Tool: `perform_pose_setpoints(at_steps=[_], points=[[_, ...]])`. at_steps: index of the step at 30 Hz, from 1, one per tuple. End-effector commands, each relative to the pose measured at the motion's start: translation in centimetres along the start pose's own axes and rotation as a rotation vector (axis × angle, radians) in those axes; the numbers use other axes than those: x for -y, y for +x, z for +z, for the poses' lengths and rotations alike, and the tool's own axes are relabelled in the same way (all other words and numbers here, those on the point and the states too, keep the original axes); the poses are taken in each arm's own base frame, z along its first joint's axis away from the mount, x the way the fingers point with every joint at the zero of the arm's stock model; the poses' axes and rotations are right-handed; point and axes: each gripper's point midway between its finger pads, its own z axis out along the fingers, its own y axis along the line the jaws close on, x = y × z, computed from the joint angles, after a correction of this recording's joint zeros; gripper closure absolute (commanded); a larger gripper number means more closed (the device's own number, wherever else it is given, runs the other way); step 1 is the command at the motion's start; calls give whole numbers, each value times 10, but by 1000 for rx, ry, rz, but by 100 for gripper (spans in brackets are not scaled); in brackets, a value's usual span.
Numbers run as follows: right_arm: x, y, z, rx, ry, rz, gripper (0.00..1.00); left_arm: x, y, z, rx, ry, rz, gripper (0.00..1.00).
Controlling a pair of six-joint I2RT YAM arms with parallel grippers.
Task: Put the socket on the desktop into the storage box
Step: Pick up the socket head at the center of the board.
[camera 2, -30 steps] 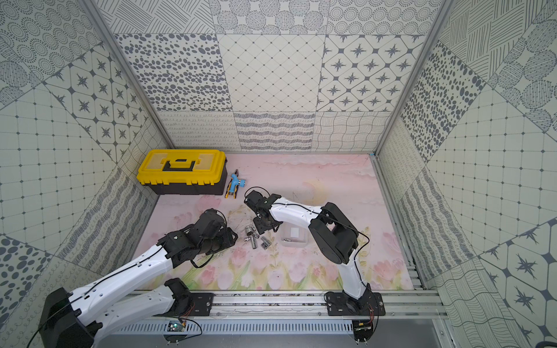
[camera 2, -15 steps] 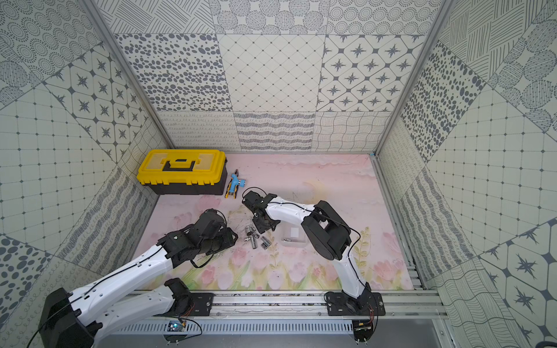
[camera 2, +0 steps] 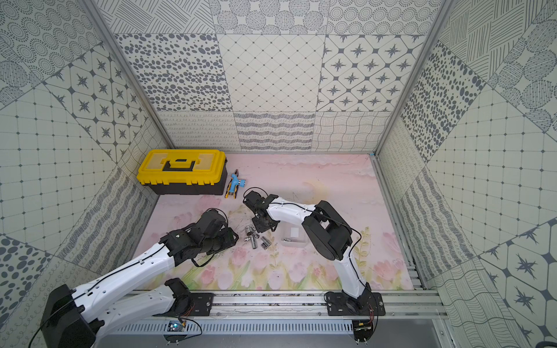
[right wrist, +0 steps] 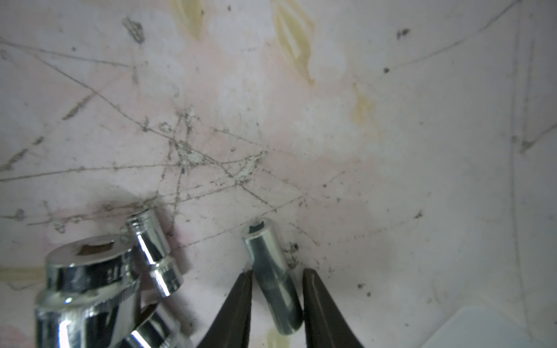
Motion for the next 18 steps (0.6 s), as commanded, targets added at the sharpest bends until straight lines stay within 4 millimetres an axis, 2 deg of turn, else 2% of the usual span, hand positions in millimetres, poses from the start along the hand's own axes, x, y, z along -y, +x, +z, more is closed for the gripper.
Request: perform_pose_setpoints(at_steps=[1, 2, 4, 6, 8, 10, 13, 15, 18], points=[[1, 16, 9, -50, -15, 44, 71, 9, 1, 2, -28, 25, 6, 51], [2, 18, 11, -54, -14, 50, 72, 9, 2, 2, -32, 25, 2, 52], [5, 21, 14, -57, -15, 67, 81, 11, 2, 4, -42, 23, 4, 53], [7, 22, 14, -48, -13, 80, 83, 11, 3, 5, -53, 15, 7, 54], [9, 21, 12, -29, -14, 82, 85, 13, 3, 6, -59, 19, 15, 55], [9, 14, 3, 8, -17, 77, 92, 19, 0, 3, -51, 41, 27, 55], [11, -4, -25, 119, -23, 74, 100, 34, -10, -9, -12, 97, 46, 54], [8, -18, -59, 237, -67, 68, 100, 46, -18, -20, 13, 145, 56, 54], [-3, -24, -111, 401, -183, 62, 100, 70, -24, -36, 30, 261, 59, 53]])
